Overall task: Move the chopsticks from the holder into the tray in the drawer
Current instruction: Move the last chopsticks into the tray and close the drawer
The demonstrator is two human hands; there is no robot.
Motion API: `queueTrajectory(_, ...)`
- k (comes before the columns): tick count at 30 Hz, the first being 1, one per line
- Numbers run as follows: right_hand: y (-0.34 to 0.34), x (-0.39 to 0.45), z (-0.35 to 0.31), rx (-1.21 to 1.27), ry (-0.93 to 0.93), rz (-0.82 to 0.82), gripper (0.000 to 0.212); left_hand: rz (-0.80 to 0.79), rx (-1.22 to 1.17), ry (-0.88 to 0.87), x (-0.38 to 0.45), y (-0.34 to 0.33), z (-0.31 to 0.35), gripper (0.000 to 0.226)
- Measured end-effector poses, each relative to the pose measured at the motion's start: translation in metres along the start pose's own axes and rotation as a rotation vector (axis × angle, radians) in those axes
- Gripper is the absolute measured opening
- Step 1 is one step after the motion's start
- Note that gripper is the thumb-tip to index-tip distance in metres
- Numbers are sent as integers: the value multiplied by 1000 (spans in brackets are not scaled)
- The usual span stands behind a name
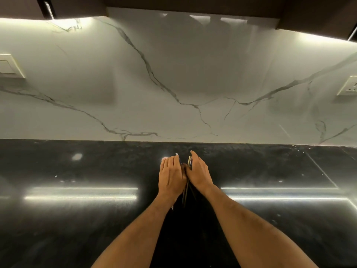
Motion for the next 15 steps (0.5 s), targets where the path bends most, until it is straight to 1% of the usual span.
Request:
queueTrajectory(3,0,2,-8,106,-3,14,56,-39,-111,12,4,-5,0,44)
queueTrajectory(6,-1,5,-10,192,-7,37,62,-35,-261,6,6,-4,4,33)
queueTrajectory(8,0,7,-9,222,-16,73,62,-28,-337,12,6,-4,3,31)
queueTrajectory(11,3,10,-9,243,-40,141,52,-36,-402,34,4,-1,5,34)
queueTrajectory(14,7,9,-11,276,-78,203,41,-35,-389,10,1,6,12,38)
queueTrajectory(15,8,8,-11,285,-90,224,39,-34,-377,7,1,7,12,37)
Point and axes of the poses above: each hand's wrist, its own x-axis towards the middle knuckle, its own y-axis out of the back of the hand, z = x × y, the point moved 4 cm from there along x, towards the middle knuckle, and after that the axes turned 2 degrees about -y, right-handed, at the moved point
